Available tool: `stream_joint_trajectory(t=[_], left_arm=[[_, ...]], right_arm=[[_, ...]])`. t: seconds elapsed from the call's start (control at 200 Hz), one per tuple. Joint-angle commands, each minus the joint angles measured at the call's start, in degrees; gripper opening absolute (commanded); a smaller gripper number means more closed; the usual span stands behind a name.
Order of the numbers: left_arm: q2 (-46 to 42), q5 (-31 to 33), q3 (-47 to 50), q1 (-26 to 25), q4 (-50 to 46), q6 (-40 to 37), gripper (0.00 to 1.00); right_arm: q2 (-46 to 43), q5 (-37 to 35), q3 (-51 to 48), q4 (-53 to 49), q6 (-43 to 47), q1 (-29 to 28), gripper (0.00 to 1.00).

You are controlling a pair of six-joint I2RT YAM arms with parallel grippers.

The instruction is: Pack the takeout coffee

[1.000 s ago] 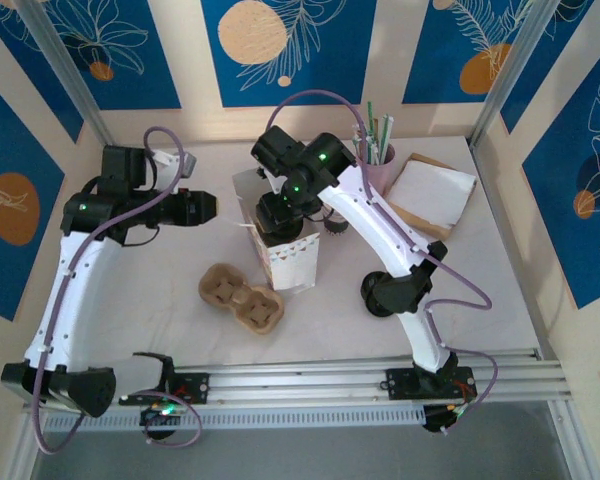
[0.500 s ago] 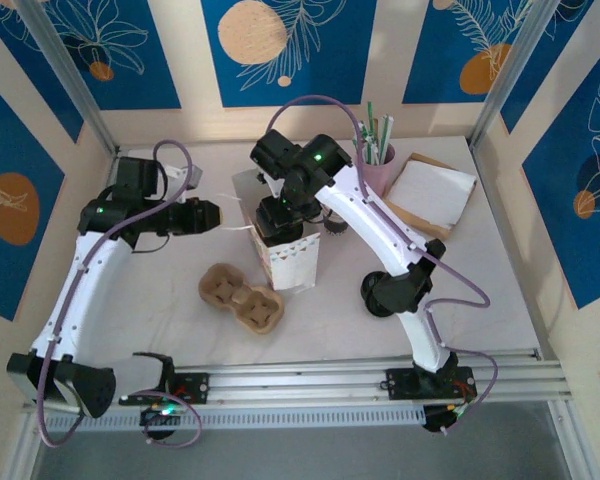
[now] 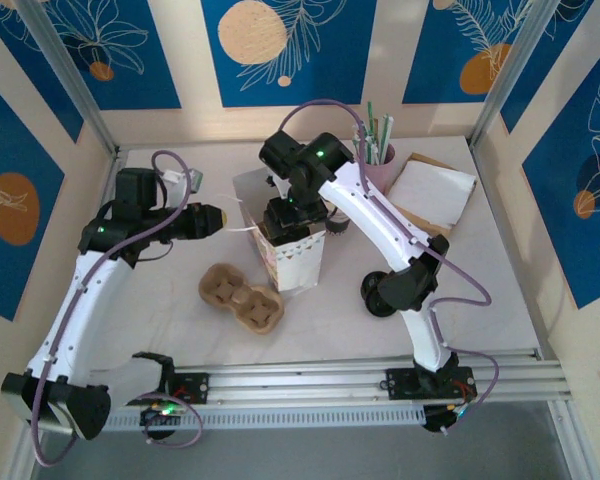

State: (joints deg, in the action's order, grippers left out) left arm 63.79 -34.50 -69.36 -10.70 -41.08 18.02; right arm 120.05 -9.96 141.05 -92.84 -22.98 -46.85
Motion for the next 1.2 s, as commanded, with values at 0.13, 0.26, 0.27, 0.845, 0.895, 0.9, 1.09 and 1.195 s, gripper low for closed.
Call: stream_joint_trajectory(t=[0.13, 0.26, 0.27, 0.845, 0.895, 0.9, 1.09, 1.195], left_arm=[[-0.69, -0.97, 1.52, -0.64, 3.44, -0.03, 0.19], [-0.52, -1.35, 2.0, -0.9, 3.7, -0.44, 0.2], [-0.51, -1.44, 1.98, -0.9, 3.72, -0.44, 0.2], [-2.34, -0.92, 3.2, -2.84, 3.11, -0.51, 0.2], [-2.31, -0.92, 3.31, -2.94, 3.11, -0.53, 0.2], [-2.29, -0.92, 3.29, -2.93, 3.11, -0.53, 0.2], [-2.15, -0.59, 3.53, -3.02, 2.76, -0.97, 0.2], [-2.35, -0.41, 3.52, -3.06, 2.68, -0.96, 0.2]], right_arm=[[-3.11, 4.75, -2.91, -9.03, -0.66, 0.78, 0.59], [-3.26, 5.58, -4.32, -9.03, -0.51, 1.07, 0.59], [-3.25, 5.72, -4.41, -9.07, -0.51, 1.06, 0.59], [-4.34, 3.92, -6.82, -9.07, -1.29, 1.47, 0.58], [-4.06, 3.67, -6.8, -9.04, -1.29, 1.5, 0.58], [-4.0, 3.65, -6.82, -9.08, -1.24, 1.5, 0.58], [-3.25, 3.57, -7.88, -9.05, -0.95, 1.44, 0.58], [-2.94, 3.36, -8.08, -9.08, -0.91, 1.5, 0.58]])
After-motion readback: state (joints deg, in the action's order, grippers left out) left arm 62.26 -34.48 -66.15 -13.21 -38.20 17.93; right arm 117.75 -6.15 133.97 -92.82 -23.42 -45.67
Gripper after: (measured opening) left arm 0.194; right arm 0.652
